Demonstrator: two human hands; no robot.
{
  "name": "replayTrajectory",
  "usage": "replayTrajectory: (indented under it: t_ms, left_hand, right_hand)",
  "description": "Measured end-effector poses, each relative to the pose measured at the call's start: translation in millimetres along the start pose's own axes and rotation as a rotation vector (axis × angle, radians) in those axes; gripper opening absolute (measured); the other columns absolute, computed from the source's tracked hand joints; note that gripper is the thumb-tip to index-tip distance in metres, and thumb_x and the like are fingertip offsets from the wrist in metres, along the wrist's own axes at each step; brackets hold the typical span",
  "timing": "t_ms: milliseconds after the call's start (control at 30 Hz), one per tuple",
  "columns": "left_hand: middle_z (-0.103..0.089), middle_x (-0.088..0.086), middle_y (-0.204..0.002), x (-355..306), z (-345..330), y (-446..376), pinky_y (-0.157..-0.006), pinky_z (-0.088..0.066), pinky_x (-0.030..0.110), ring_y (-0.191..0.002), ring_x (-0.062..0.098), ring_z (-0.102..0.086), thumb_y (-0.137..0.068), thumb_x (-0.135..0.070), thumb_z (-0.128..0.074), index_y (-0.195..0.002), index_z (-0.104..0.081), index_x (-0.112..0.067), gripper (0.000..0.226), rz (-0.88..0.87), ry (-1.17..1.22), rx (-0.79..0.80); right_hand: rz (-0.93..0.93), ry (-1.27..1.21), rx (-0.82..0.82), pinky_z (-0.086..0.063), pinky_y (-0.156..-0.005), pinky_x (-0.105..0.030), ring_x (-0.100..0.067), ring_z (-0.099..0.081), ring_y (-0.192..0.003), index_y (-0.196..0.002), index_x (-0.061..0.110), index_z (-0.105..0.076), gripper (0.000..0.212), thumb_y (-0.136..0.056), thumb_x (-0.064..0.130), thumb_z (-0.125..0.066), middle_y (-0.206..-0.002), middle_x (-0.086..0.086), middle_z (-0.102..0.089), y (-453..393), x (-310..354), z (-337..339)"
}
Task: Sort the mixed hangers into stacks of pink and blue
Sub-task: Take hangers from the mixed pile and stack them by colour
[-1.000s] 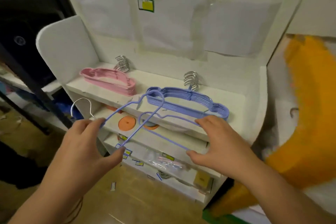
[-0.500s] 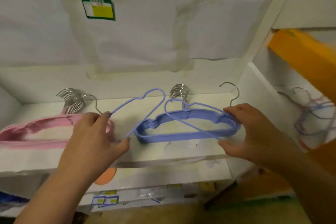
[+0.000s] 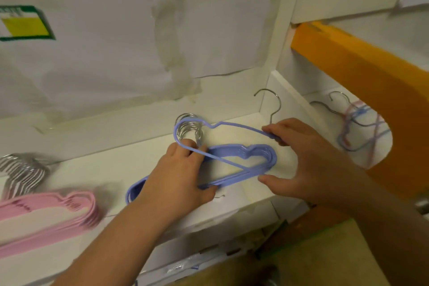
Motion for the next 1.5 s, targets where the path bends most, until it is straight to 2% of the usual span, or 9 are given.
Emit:
replayTrajectory:
  t_ms: [167, 300, 433, 600, 700, 833, 933, 1000, 1500]
  left_hand:
    - [-0.037, -0.011, -0.101, 4, -2, -6, -0.079, -0.047, 0.030, -0.096, 0.017, -0.044, -0.061, -0.062, -0.058, -0.110, -0.049, -0.033, 0.058, 0.011, 0.016, -0.005]
    - [-0.040, -0.010, -0.106, 3, -5, -7, -0.080, -0.048, 0.029, -0.099, 0.017, -0.045, -0.061, -0.064, -0.054, -0.118, -0.049, -0.031, 0.066, 0.020, 0.008, -0.015]
    - [-0.043, -0.006, -0.126, 9, -5, 0, -0.096, -0.042, 0.028, -0.114, 0.020, -0.045, -0.063, -0.072, -0.053, -0.134, -0.043, -0.028, 0.085, 0.010, -0.007, -0.032]
    - [-0.044, -0.003, -0.139, 45, 19, 33, -0.103, -0.037, 0.032, -0.125, 0.021, -0.040, -0.060, -0.080, -0.049, -0.139, -0.044, -0.026, 0.095, 0.173, -0.003, -0.103]
    - [-0.047, -0.001, -0.137, 74, 35, 63, -0.105, -0.036, 0.034, -0.125, 0.022, -0.042, -0.063, -0.077, -0.048, -0.140, -0.046, -0.023, 0.095, 0.302, -0.031, -0.144]
    - [-0.056, 0.006, -0.128, 103, 46, 98, -0.102, -0.041, 0.037, -0.117, 0.027, -0.051, -0.064, -0.069, -0.051, -0.134, -0.053, -0.014, 0.090, 0.430, -0.052, -0.233]
    - [-0.058, 0.006, -0.125, 114, 48, 114, -0.098, -0.044, 0.038, -0.114, 0.027, -0.053, -0.063, -0.068, -0.052, -0.134, -0.054, -0.015, 0.088, 0.473, -0.026, -0.261]
    - [-0.058, 0.005, -0.124, 115, 49, 123, -0.097, -0.044, 0.038, -0.113, 0.026, -0.053, -0.064, -0.068, -0.053, -0.134, -0.053, -0.017, 0.087, 0.481, -0.014, -0.279]
    - [-0.059, -0.001, -0.117, 122, 48, 150, -0.095, -0.045, 0.037, -0.107, 0.025, -0.054, -0.068, -0.067, -0.049, -0.135, -0.052, -0.020, 0.082, 0.424, 0.053, -0.275]
  right_hand:
    - [0.003, 0.002, 0.028, -0.051, -0.087, -0.027, -0.008, -0.049, -0.108, -0.131, 0.030, -0.045, 0.078, -0.065, 0.067, -0.065, -0.116, 0.021, -0.045, -1, -10, 3]
    - [0.033, 0.004, 0.060, -0.052, -0.086, -0.025, -0.009, -0.049, -0.110, -0.131, 0.031, -0.043, 0.078, -0.066, 0.069, -0.063, -0.117, 0.021, -0.045, -8, -12, 1]
    - [0.044, 0.004, 0.069, -0.052, -0.085, -0.022, -0.009, -0.051, -0.110, -0.131, 0.030, -0.043, 0.079, -0.066, 0.072, -0.061, -0.116, 0.022, -0.045, -16, -13, -2]
    - [0.096, 0.036, 0.122, -0.048, -0.087, -0.017, -0.008, -0.049, -0.112, -0.135, 0.030, -0.043, 0.085, -0.065, 0.077, -0.053, -0.121, 0.020, -0.046, -31, -1, -11]
    - [0.152, 0.070, 0.140, -0.034, -0.090, -0.008, 0.000, -0.043, -0.114, -0.138, 0.028, -0.043, 0.085, -0.067, 0.074, -0.057, -0.126, 0.020, -0.045, -44, 13, -22]
    - [0.208, 0.080, 0.223, -0.024, -0.095, -0.002, 0.001, -0.040, -0.120, -0.139, 0.027, -0.044, 0.080, -0.072, 0.059, -0.071, -0.133, 0.017, -0.044, -58, 29, -51]
    - [0.261, 0.090, 0.285, -0.023, -0.105, -0.010, -0.005, -0.040, -0.126, -0.140, 0.026, -0.044, 0.080, -0.072, 0.056, -0.072, -0.137, 0.013, -0.044, -61, 35, -73]
    - [0.275, 0.130, 0.306, -0.024, -0.108, -0.016, -0.006, -0.037, -0.131, -0.144, 0.026, -0.040, 0.083, -0.073, 0.056, -0.072, -0.143, 0.011, -0.042, -60, 35, -82]
    - [0.126, 0.296, 0.360, -0.017, -0.103, -0.013, -0.004, -0.029, -0.132, -0.149, 0.031, -0.028, 0.087, -0.077, 0.053, -0.072, -0.150, 0.014, -0.031, -60, 40, -86]
Point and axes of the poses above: each hand's wrist, its own y-axis away from the middle knuckle, its own z-axis out of the back of the hand, x = y × z, the point moved 4 cm from there along -y, towards the middle knuckle
